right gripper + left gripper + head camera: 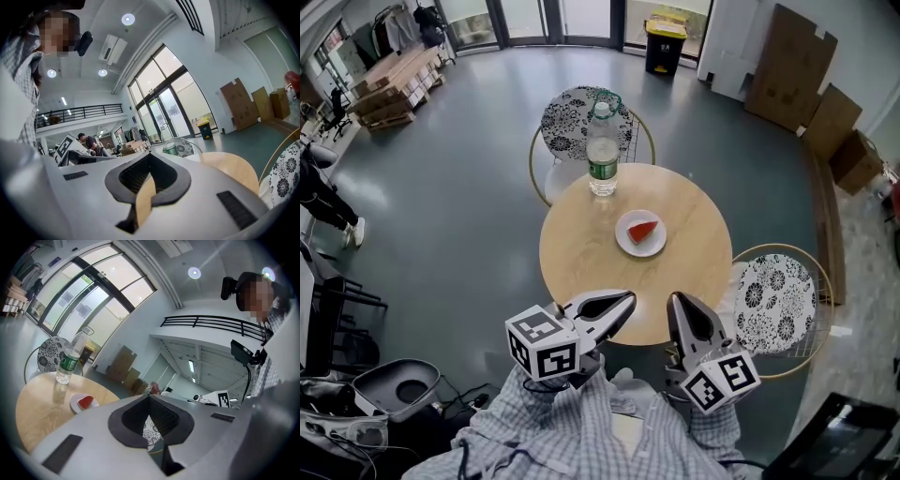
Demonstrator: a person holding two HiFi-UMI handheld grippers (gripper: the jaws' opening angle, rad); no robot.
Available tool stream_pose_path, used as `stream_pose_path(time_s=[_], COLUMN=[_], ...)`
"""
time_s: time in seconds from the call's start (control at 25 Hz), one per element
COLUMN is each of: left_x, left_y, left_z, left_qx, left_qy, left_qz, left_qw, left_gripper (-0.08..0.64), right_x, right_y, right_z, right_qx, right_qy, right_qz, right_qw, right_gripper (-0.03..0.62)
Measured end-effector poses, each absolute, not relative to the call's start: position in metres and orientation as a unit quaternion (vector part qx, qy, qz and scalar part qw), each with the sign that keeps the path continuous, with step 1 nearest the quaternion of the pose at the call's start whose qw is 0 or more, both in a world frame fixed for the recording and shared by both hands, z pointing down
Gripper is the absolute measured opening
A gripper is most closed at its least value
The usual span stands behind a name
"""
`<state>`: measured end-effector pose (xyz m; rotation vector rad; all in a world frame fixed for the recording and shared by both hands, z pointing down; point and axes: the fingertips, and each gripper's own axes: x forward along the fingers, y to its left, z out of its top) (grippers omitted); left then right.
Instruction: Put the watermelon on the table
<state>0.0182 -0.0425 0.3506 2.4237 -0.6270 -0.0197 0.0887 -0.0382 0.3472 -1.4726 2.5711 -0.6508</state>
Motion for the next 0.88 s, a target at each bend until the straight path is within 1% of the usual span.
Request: stream_pose_path(time_s=[0.88], left_x=[0.009], left_y=[-0.039], left_z=[0.35], left_qx=[0.918], left_qy=[-0.236], left_qz=[-0.012], left_qw=[0.319], left_gripper=[0.006], right_x=[0.077], right_y=[-0.032], right_z=[0.352], right_qx=[-0.484], right_qy=[0.846], right_qz=[-0.22], right_qw=[0.046], right_gripper=[0.008])
